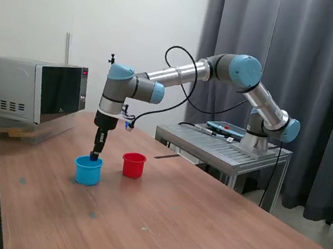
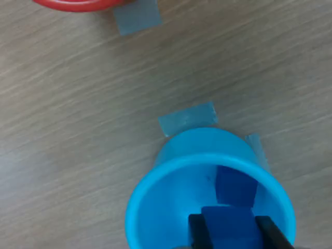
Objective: Place red objects in the red bin, and blue objects in the blue bin.
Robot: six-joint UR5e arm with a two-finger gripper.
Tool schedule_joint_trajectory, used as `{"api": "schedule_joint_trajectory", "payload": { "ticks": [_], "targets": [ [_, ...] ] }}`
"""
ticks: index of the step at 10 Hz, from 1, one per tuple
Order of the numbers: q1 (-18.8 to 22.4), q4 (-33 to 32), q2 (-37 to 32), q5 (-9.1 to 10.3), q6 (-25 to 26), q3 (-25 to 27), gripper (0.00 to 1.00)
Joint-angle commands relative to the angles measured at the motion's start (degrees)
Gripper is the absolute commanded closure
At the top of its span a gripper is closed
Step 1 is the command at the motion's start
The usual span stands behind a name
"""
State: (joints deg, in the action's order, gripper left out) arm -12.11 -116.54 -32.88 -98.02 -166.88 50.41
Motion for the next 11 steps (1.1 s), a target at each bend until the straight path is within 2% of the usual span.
{"api": "schedule_joint_trajectory", "payload": {
  "ticks": [1,7,9,11],
  "targets": [
    [0.07,0.0,0.01,-0.07,0.06,-0.13,0.0],
    [1.03,0.09,-0.51,-0.07,-0.02,-0.22,0.0],
    [4.36,2.18,-9.86,0.02,-0.11,1.26,0.0],
    [4.55,11.99,-18.94,-0.07,-2.03,4.86,0.0]
  ]
}}
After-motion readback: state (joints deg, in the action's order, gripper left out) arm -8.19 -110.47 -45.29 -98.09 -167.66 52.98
